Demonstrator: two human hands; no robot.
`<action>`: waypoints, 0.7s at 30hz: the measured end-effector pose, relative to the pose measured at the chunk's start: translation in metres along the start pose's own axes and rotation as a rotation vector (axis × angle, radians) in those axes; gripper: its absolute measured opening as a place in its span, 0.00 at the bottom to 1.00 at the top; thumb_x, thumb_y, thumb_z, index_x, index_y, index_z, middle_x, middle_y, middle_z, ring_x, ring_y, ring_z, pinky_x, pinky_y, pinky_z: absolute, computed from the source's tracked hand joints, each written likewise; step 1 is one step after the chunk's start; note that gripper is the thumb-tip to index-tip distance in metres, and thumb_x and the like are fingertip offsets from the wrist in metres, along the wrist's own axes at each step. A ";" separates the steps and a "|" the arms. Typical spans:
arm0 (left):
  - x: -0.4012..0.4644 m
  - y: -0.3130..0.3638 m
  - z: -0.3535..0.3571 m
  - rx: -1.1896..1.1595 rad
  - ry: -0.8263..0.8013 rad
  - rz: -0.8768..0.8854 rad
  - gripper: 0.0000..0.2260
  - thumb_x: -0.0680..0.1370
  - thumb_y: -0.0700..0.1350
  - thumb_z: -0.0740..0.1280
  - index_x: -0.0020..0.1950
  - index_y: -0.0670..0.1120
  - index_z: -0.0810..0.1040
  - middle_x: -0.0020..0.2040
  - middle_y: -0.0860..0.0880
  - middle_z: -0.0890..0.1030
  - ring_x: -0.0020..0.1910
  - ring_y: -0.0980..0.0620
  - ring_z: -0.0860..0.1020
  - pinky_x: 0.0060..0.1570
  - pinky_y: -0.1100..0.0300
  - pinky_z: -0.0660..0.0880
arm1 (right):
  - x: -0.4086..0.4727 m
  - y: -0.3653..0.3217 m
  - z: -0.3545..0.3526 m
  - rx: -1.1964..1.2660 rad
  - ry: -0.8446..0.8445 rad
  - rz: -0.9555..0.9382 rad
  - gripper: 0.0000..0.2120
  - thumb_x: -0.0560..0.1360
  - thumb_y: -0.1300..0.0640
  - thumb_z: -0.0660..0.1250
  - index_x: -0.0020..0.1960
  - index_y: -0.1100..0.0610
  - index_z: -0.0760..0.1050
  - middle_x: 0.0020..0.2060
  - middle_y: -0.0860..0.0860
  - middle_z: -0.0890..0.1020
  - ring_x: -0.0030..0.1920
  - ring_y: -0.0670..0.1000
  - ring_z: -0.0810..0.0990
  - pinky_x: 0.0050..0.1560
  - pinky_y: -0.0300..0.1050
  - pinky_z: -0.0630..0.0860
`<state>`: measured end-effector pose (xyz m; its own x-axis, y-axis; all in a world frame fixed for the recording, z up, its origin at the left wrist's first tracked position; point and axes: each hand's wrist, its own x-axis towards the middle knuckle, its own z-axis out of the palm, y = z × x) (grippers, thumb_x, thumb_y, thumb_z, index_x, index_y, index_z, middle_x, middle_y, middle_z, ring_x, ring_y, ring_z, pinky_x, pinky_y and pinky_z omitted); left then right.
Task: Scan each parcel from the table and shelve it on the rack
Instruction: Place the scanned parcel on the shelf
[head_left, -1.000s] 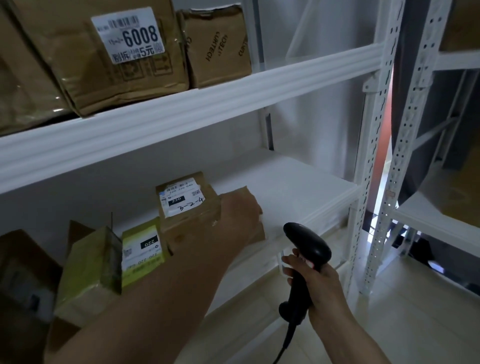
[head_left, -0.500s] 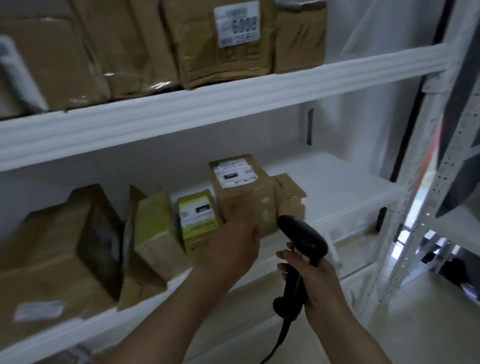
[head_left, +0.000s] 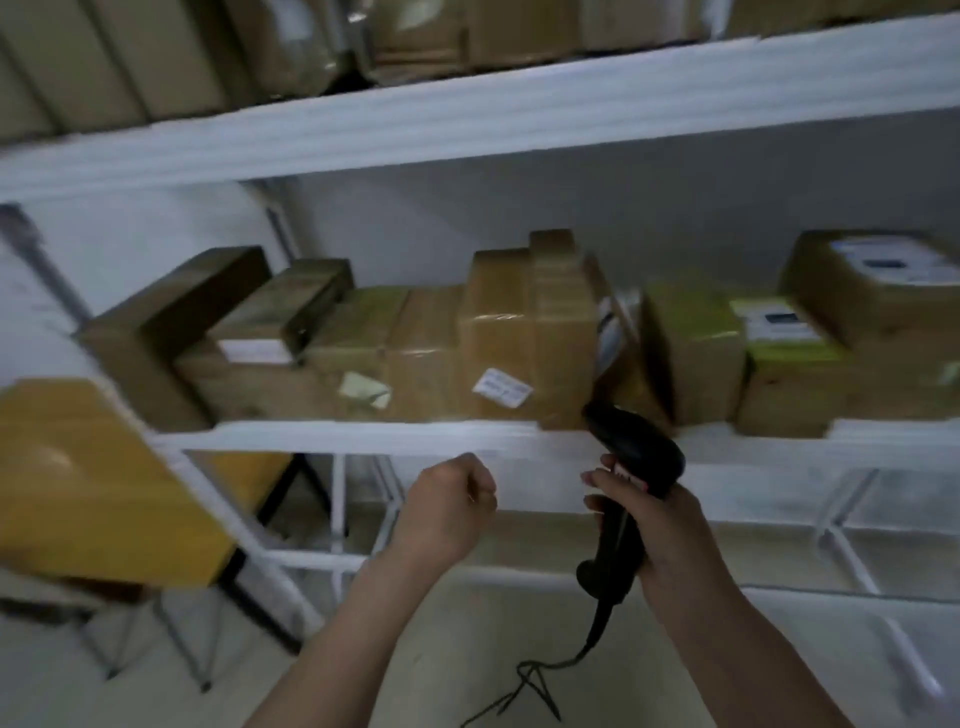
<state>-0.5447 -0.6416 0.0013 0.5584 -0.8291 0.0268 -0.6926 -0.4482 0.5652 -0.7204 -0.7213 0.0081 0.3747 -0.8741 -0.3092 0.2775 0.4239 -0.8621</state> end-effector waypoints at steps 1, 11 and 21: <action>-0.008 -0.025 -0.012 -0.012 0.013 -0.016 0.11 0.75 0.39 0.65 0.38 0.54 0.73 0.31 0.57 0.74 0.35 0.54 0.74 0.36 0.63 0.67 | -0.006 0.012 0.021 -0.022 -0.029 0.008 0.12 0.70 0.67 0.72 0.53 0.62 0.79 0.39 0.52 0.84 0.41 0.54 0.82 0.52 0.51 0.76; -0.099 -0.259 -0.138 -0.038 0.113 -0.246 0.07 0.79 0.42 0.65 0.40 0.49 0.74 0.35 0.52 0.77 0.36 0.51 0.76 0.37 0.57 0.72 | -0.060 0.147 0.215 -0.232 -0.225 0.123 0.08 0.72 0.67 0.71 0.51 0.62 0.79 0.39 0.59 0.82 0.40 0.55 0.80 0.50 0.51 0.75; -0.189 -0.395 -0.237 0.088 0.205 -0.391 0.04 0.77 0.43 0.64 0.42 0.48 0.76 0.39 0.51 0.80 0.39 0.50 0.78 0.42 0.52 0.77 | -0.128 0.245 0.361 -0.327 -0.342 0.191 0.06 0.71 0.67 0.71 0.48 0.62 0.78 0.37 0.57 0.82 0.36 0.53 0.80 0.40 0.45 0.75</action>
<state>-0.2681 -0.2290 -0.0316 0.8585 -0.5128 -0.0070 -0.4430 -0.7484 0.4936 -0.3810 -0.4199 -0.0186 0.6749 -0.6374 -0.3718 -0.0952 0.4244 -0.9005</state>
